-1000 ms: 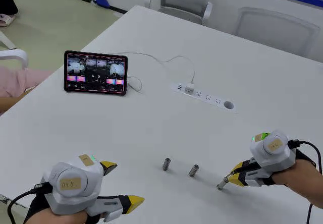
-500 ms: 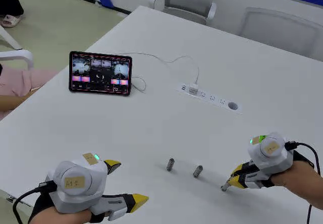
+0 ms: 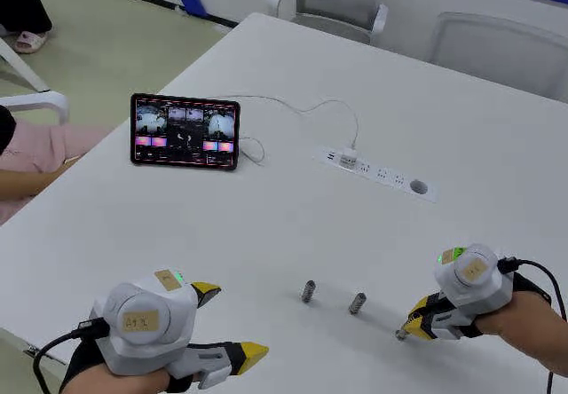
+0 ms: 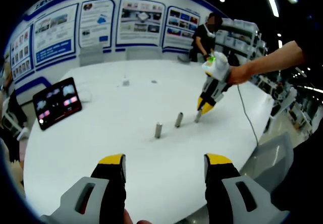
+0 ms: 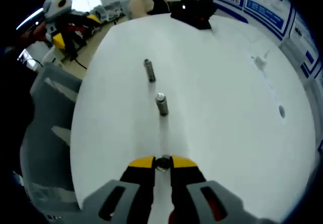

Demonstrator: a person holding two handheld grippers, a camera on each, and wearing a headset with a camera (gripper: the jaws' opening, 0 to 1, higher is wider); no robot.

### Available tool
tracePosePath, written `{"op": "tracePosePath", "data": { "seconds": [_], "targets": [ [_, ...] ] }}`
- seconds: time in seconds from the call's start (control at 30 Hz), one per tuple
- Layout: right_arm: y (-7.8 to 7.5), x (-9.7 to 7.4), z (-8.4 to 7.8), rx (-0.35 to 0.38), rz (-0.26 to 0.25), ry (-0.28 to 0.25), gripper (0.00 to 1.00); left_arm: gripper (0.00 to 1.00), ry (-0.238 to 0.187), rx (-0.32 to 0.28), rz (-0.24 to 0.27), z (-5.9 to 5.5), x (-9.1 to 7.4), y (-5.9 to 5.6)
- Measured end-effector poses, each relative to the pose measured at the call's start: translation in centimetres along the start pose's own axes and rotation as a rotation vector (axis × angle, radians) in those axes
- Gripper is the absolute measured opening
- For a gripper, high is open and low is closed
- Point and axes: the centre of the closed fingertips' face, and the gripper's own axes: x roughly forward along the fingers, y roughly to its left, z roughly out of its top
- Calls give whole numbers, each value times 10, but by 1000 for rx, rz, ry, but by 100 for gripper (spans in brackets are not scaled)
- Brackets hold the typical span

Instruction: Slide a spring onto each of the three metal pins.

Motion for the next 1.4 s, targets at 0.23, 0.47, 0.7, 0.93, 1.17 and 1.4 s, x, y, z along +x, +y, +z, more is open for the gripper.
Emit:
{"op": "tracePosePath", "data": {
  "seconds": [0.23, 0.47, 0.7, 0.93, 1.17, 1.4],
  "targets": [
    [-2, 7, -4, -6, -13, 9, 13, 64, 4, 2, -3, -1, 1, -1],
    [-1, 11, -5, -7, -19, 13, 13, 64, 1, 0, -2, 1, 2, -1],
    [-1, 14, -7, 13, -20, 16, 16, 64, 1, 2, 0, 1, 1, -1],
    [1, 10, -10, 51, -23, 15, 24, 64, -2, 4, -2, 3, 2, -2],
    [2, 3, -15, 128, -39, -23, 32, 64, -4, 9, -16, 3, 5, -7],
    [7, -7, -12, 253, -42, -119, 38, 64, -4, 10, -29, 1, 7, -13]
  ]
}}
